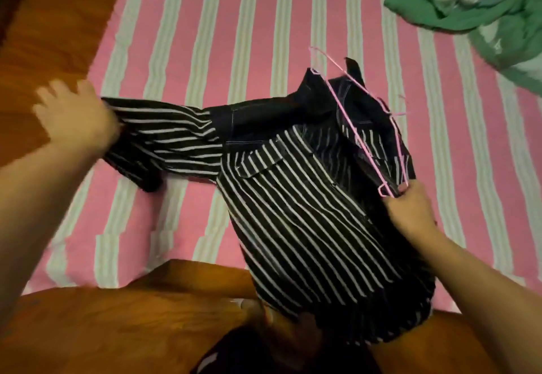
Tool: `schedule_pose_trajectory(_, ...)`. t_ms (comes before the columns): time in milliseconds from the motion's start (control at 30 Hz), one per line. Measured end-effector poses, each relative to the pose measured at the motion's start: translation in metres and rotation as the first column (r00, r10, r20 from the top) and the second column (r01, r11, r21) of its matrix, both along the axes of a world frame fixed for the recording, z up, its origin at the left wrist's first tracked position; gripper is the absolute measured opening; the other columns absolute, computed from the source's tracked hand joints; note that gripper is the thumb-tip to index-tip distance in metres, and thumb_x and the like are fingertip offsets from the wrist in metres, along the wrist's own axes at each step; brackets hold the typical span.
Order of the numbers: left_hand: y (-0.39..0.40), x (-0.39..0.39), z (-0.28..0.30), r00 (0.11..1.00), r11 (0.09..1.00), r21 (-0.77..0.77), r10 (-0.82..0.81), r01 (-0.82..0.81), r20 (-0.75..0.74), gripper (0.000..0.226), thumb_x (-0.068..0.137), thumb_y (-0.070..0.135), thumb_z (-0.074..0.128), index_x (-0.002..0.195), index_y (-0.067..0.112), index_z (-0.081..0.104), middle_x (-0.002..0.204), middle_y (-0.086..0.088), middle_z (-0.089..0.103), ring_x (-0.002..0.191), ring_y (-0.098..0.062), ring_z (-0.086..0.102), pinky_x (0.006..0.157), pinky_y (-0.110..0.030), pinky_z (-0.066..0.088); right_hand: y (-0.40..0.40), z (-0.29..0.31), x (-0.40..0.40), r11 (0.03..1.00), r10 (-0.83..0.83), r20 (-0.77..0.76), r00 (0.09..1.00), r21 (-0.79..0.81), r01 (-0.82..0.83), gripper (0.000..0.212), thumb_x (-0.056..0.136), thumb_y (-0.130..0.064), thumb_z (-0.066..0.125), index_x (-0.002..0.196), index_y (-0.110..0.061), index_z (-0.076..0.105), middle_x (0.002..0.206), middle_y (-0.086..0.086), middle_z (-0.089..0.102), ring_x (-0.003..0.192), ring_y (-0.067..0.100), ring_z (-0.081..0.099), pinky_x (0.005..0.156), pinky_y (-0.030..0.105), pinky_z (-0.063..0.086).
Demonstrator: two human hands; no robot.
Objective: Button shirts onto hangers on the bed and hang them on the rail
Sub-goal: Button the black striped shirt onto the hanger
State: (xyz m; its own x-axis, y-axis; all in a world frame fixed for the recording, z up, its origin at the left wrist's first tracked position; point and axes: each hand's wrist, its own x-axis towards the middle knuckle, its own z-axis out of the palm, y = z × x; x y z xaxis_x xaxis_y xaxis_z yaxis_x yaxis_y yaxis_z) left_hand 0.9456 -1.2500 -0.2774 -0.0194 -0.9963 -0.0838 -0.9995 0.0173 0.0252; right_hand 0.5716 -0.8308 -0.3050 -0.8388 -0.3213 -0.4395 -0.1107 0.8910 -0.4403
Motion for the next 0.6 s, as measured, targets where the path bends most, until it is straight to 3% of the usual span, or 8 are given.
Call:
schedule_pose_trajectory(100,0.108,-0.093,-0.006,0.931,0.902,0.236,-0.338,0.362,-0.136,0.039,0.095,0.031,0.055,0.119,0.000,0.054,0.120,-0.031,0.057,0.110,-0.050,0.056,0.091,-0.057,0.050,0.000,0.002,0.009,0.998,0.034,0.044,0.998,0.054,-0.036,0.032,0.088,-0.021,0.069,0.105,-0.011,0.044,0.091,0.009,0.058,0.068,0.018,0.049,0.054,0.028,0.029)
schedule_pose_trajectory(167,0.194,-0.124,-0.036,0.964,0.765,0.598,-0.113,0.239,-0.240,0.062,0.095,0.051,0.055,0.137,0.007,0.044,0.140,-0.023,0.050,0.124,-0.044,0.053,0.100,-0.053,0.047,0.011,-0.005,0.010,0.993,0.041,0.089,0.995,0.105,-0.050,0.032,0.088,-0.025,0.069,0.103,-0.013,0.043,0.089,0.008,0.058,0.069,0.018,0.051,0.057,0.032,0.031)
schedule_pose_trajectory(233,0.271,-0.127,-0.072,0.981,0.582,0.813,0.145,0.019,-0.126,0.088,0.090,0.063,0.059,0.154,0.015,0.020,0.160,-0.016,0.023,0.143,-0.040,0.033,0.112,-0.054,0.037,0.025,-0.013,0.007,0.984,0.075,0.106,0.992,0.156,-0.091,0.033,0.088,-0.027,0.070,0.102,-0.013,0.043,0.085,0.004,0.056,0.070,0.020,0.052,0.060,0.035,0.033)
schedule_pose_trajectory(300,0.324,-0.118,-0.093,0.968,0.592,0.802,0.239,-0.082,-0.078,0.095,0.088,0.059,0.066,0.155,0.022,0.011,0.163,-0.015,0.009,0.148,-0.040,0.018,0.115,-0.059,0.030,0.038,-0.020,0.000,0.979,0.102,0.123,0.987,0.165,-0.121,0.034,0.087,-0.024,0.071,0.100,-0.013,0.042,0.085,0.007,0.057,0.071,0.025,0.055,0.059,0.035,0.035)
schedule_pose_trajectory(400,0.365,-0.108,-0.104,0.879,0.679,0.656,0.475,-0.330,-0.050,0.089,0.083,0.048,0.075,0.148,0.024,0.020,0.157,-0.015,0.019,0.142,-0.039,0.023,0.111,-0.061,0.031,0.052,-0.023,-0.011,0.982,0.139,0.154,0.978,0.108,-0.156,0.033,0.085,-0.019,0.073,0.095,-0.016,0.041,0.078,0.005,0.056,0.064,0.024,0.052,0.055,0.034,0.034)
schedule_pose_trajectory(500,0.391,-0.105,-0.112,0.592,0.419,0.709,0.806,-0.568,-0.001,0.093,0.078,0.050,0.081,0.144,0.017,0.023,0.147,-0.019,0.031,0.132,-0.043,0.038,0.106,-0.057,0.042,0.059,-0.017,-0.021,0.985,0.162,0.204,0.965,0.031,-0.172,0.033,0.087,-0.013,0.072,0.094,-0.017,0.040,0.075,0.002,0.051,0.063,0.021,0.047,0.055,0.033,0.034)
schedule_pose_trajectory(567,0.404,-0.096,-0.126,0.241,0.147,0.828,0.970,-0.541,-0.015,0.100,0.074,0.045,0.086,0.148,0.016,0.025,0.145,-0.021,0.043,0.126,-0.045,0.051,0.101,-0.058,0.050,0.064,-0.012,-0.028,0.987,0.157,0.233,0.960,-0.002,-0.161,0.033,0.087,-0.013,0.072,0.093,-0.017,0.040,0.075,0.002,0.048,0.063,0.020,0.045,0.056,0.034,0.035)
schedule_pose_trajectory(600,0.408,-0.093,-0.130,0.188,0.087,0.875,0.982,-0.475,0.005,0.098,0.073,0.040,0.088,0.148,0.014,0.031,0.142,-0.022,0.049,0.121,-0.045,0.055,0.098,-0.058,0.052,0.066,-0.010,-0.030,0.988,0.150,0.238,0.960,-0.013,-0.151,0.033,0.087,-0.013,0.072,0.092,-0.018,0.039,0.074,0.001,0.048,0.063,0.021,0.045,0.058,0.034,0.037)
